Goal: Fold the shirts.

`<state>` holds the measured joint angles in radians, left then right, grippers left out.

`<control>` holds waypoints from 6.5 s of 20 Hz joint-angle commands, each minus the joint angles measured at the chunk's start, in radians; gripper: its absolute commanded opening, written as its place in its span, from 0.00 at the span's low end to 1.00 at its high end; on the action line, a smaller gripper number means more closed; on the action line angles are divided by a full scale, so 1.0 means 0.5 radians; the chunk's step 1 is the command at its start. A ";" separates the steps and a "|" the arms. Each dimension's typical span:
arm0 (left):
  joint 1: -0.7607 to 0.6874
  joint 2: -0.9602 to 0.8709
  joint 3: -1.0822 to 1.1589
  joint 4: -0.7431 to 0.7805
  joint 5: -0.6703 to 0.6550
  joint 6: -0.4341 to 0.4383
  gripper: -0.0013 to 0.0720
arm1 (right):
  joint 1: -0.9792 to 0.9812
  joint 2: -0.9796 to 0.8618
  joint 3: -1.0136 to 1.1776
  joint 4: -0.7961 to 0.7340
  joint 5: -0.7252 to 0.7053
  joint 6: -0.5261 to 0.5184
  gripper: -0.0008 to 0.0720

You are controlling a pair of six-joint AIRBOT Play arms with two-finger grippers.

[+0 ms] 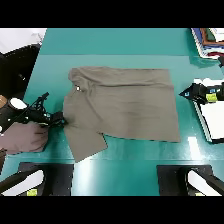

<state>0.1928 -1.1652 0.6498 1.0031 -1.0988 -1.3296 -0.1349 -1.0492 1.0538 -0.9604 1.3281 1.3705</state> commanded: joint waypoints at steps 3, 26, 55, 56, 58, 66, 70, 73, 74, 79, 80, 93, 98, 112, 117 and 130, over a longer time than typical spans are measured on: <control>0.000 0.076 0.082 -0.121 -0.036 0.109 0.05 | -0.163 0.007 -0.006 -0.169 0.255 0.018 0.63; 0.000 0.430 0.344 -0.086 -0.102 -0.020 0.05 | -0.188 0.117 -1.038 -0.066 0.001 -0.105 0.03; -0.012 0.178 1.595 -0.088 -0.394 -0.259 0.05 | 0.134 -0.339 1.148 -0.653 0.488 0.141 0.03; -0.040 0.056 1.538 -0.057 -0.376 -0.230 0.05 | 0.156 -0.461 1.089 -0.652 0.484 0.147 0.03; -0.145 -0.233 1.514 0.027 -0.282 -0.193 0.05 | 0.159 -0.722 1.009 -0.648 0.423 0.175 0.03; -0.298 -1.073 2.104 0.045 0.153 -0.106 0.05 | 0.159 -1.341 1.537 -0.579 0.064 0.175 0.03; -0.282 -1.076 2.300 0.180 -0.134 -0.104 0.05 | 0.159 -1.325 1.691 -0.588 0.132 0.150 0.03; -0.290 -1.018 2.286 0.459 -0.397 -0.277 0.05 | 0.164 -1.195 1.484 -0.600 0.209 0.151 0.03; -0.298 -0.978 2.213 0.510 -0.394 -0.282 0.05 | 0.177 -1.123 1.331 -0.603 0.163 0.151 0.03; -0.299 -0.844 1.616 0.461 -0.308 -0.257 0.05 | 0.246 -0.858 0.620 -0.593 -0.189 0.151 0.03; -0.299 -0.840 1.508 0.459 -0.275 -0.257 0.05 | 0.267 -0.835 0.526 -0.593 -0.230 0.151 0.03; -0.298 0.097 0.436 0.426 -0.391 -0.235 0.75 | 0.063 -0.241 0.059 -0.365 0.012 0.098 0.63; -0.298 0.652 -0.340 0.322 -0.417 -0.436 0.75 | 0.037 0.031 -0.151 -0.362 -0.074 0.098 0.63; -0.299 0.692 -0.611 -0.185 -0.025 -0.343 0.12 | 0.221 0.079 -0.146 -0.367 -0.121 0.099 0.63; -0.299 0.696 -0.495 -0.224 -0.134 -0.254 0.05 | -0.111 0.082 -0.320 -0.453 0.242 0.066 0.63; -0.299 0.696 -0.348 -0.226 -0.153 -0.217 0.05 | -0.301 -0.221 -0.921 -0.385 -0.039 0.030 0.34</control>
<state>0.0433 -0.8181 0.4721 0.8898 -1.1587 -1.4395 -0.3424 -1.1301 0.5812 -1.1664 1.3594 1.3884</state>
